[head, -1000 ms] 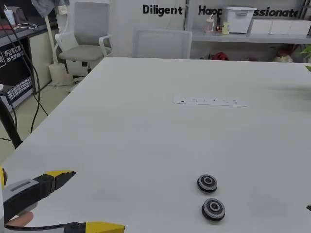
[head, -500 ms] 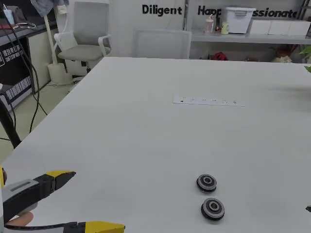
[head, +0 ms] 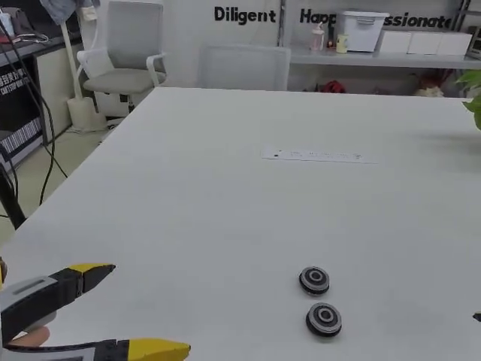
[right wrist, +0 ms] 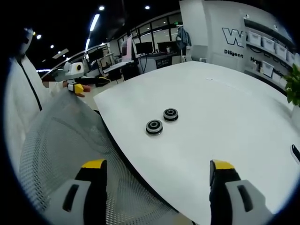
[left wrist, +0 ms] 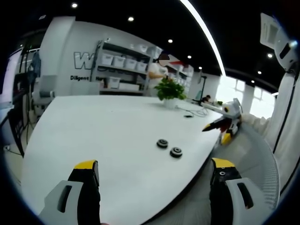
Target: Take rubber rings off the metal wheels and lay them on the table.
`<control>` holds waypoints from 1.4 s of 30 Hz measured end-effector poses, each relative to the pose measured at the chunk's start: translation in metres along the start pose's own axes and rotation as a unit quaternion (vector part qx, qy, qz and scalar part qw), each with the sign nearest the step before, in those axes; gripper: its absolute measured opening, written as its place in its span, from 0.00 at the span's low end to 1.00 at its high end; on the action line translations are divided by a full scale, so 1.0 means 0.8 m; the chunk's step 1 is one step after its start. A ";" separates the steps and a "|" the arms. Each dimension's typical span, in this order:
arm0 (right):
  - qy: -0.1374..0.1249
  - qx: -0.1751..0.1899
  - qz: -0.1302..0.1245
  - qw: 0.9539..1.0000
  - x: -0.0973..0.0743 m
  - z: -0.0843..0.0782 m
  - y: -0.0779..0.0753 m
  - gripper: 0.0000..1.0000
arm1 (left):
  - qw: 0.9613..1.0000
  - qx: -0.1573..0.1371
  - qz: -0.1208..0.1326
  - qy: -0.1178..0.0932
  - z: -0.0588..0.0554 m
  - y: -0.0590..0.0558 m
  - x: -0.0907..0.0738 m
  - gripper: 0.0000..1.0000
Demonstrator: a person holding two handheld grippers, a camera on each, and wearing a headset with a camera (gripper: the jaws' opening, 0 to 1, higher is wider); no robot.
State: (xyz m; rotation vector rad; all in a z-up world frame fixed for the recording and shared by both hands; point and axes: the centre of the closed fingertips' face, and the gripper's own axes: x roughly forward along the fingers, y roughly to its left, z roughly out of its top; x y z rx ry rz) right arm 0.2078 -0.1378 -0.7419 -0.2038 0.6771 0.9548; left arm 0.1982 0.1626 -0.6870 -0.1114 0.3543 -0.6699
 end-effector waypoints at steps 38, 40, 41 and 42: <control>-0.024 -0.040 0.069 0.997 0.026 0.030 -0.002 0.79 | 0.997 0.074 -0.008 0.026 0.063 -0.059 0.027 1.00; -0.027 -0.042 0.067 0.997 0.025 0.031 -0.004 0.78 | 0.996 0.084 -0.010 0.021 0.071 -0.060 0.031 1.00; -0.030 -0.043 0.065 0.996 0.024 0.032 -0.005 0.78 | 0.996 0.087 -0.011 0.021 0.073 -0.060 0.033 1.00; -0.034 -0.043 0.063 0.996 0.022 0.034 -0.007 0.78 | 0.996 0.089 -0.011 0.022 0.074 -0.059 0.037 1.00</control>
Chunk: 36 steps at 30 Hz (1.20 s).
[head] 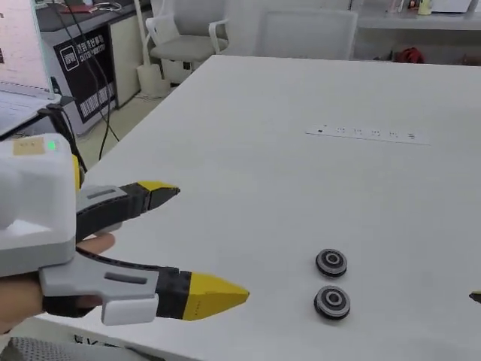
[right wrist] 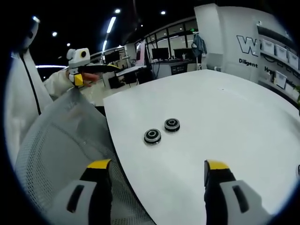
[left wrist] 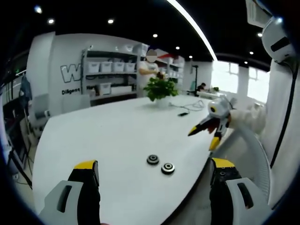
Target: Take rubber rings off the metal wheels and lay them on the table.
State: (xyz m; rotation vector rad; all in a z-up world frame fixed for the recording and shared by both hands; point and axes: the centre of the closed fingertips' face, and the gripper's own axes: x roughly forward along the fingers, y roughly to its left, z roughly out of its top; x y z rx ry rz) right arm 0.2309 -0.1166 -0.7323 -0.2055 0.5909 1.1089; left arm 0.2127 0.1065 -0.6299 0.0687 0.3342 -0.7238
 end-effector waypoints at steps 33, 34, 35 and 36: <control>-0.050 0.001 -0.022 0.999 -0.009 0.028 -0.004 0.74 | 0.988 0.082 -0.134 -0.002 0.048 -0.066 0.075 0.95; -0.047 -0.003 -0.022 0.999 -0.009 0.030 -0.005 0.73 | 0.986 0.085 -0.141 0.000 0.047 -0.068 0.077 0.94; -0.046 -0.009 -0.021 0.999 -0.009 0.034 -0.006 0.73 | 0.986 0.087 -0.144 0.002 0.047 -0.069 0.079 0.93; -0.047 -0.013 -0.020 0.999 -0.009 0.038 -0.008 0.73 | 0.985 0.088 -0.146 0.003 0.047 -0.069 0.081 0.93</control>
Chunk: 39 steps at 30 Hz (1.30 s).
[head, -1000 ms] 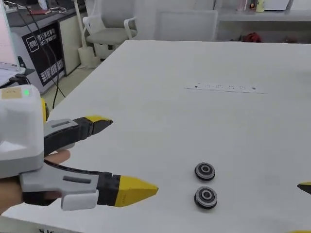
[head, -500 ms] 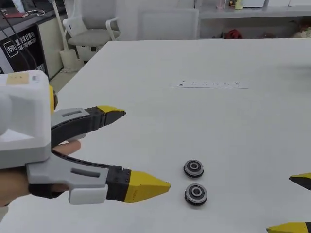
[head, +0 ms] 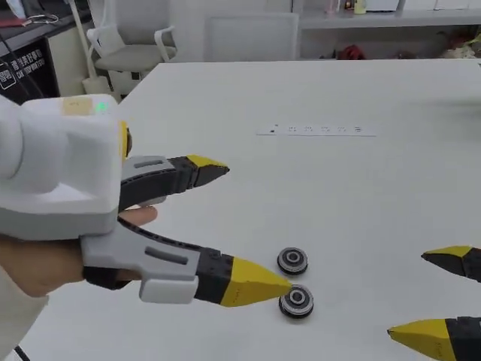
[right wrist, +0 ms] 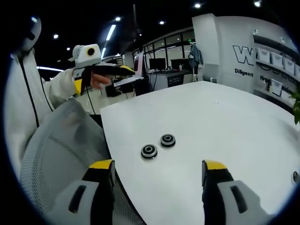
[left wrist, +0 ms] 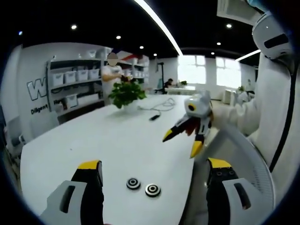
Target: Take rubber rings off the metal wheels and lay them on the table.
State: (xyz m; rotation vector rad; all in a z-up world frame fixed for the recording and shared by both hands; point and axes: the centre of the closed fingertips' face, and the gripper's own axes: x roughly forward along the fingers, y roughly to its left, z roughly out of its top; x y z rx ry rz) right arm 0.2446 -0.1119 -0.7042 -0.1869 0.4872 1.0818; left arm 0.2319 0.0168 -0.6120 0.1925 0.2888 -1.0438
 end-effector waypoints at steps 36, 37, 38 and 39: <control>0.010 -0.049 0.091 0.995 0.076 0.044 0.003 0.70 | 0.999 -0.033 -0.002 -0.038 -0.021 0.032 0.058 0.74; 0.011 -0.048 0.092 0.995 0.079 0.042 0.005 0.69 | 0.998 -0.040 -0.001 -0.039 -0.024 0.033 0.059 0.73; 0.013 -0.046 0.092 0.995 0.082 0.040 0.007 0.69 | 0.998 -0.048 0.001 -0.044 -0.026 0.036 0.059 0.72; 0.016 -0.048 0.095 0.994 0.085 0.036 0.011 0.69 | 0.998 -0.052 0.004 -0.045 -0.028 0.038 0.059 0.71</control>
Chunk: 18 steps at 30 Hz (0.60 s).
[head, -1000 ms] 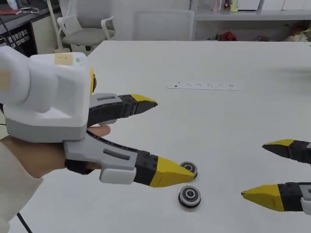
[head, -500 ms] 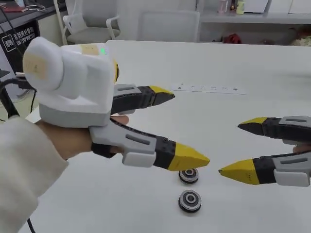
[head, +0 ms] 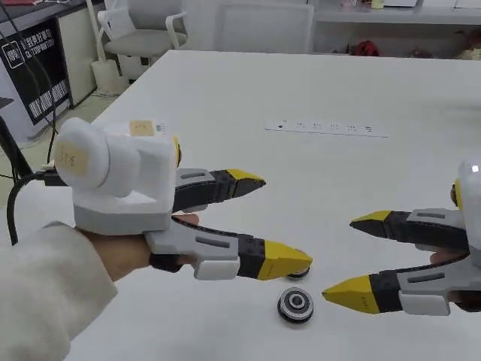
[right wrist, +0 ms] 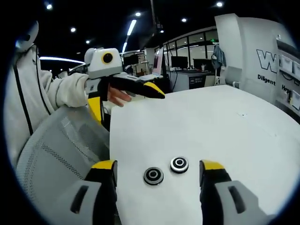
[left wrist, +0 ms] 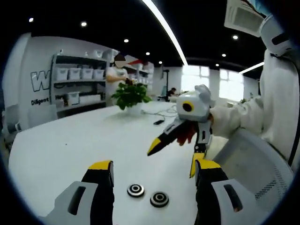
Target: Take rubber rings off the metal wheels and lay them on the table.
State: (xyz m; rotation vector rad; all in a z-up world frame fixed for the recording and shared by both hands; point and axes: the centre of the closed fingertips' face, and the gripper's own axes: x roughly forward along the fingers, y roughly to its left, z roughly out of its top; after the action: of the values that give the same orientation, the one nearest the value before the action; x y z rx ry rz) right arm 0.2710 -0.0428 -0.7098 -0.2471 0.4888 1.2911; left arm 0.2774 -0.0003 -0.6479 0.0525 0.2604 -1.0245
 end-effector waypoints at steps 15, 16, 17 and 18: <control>-0.009 0.006 0.014 1.000 0.026 -0.024 0.009 0.60 | 0.999 0.005 -0.016 0.029 -0.038 -0.004 0.015 0.58; -0.010 0.009 0.014 1.000 0.027 -0.025 0.009 0.59 | 0.999 0.009 -0.020 0.036 -0.042 -0.007 0.017 0.57; -0.011 0.011 0.013 1.000 0.028 -0.025 0.009 0.58 | 0.999 0.013 -0.024 0.042 -0.046 -0.010 0.019 0.55; -0.012 0.012 0.013 1.000 0.030 -0.026 0.010 0.57 | 0.998 0.016 -0.029 0.047 -0.050 -0.014 0.022 0.55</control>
State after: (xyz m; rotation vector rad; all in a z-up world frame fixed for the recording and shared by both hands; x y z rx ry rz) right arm 0.2638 -0.0298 -0.7387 -0.2060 0.4879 1.3120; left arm 0.2688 -0.0139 -0.6901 0.1226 0.3329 -1.0855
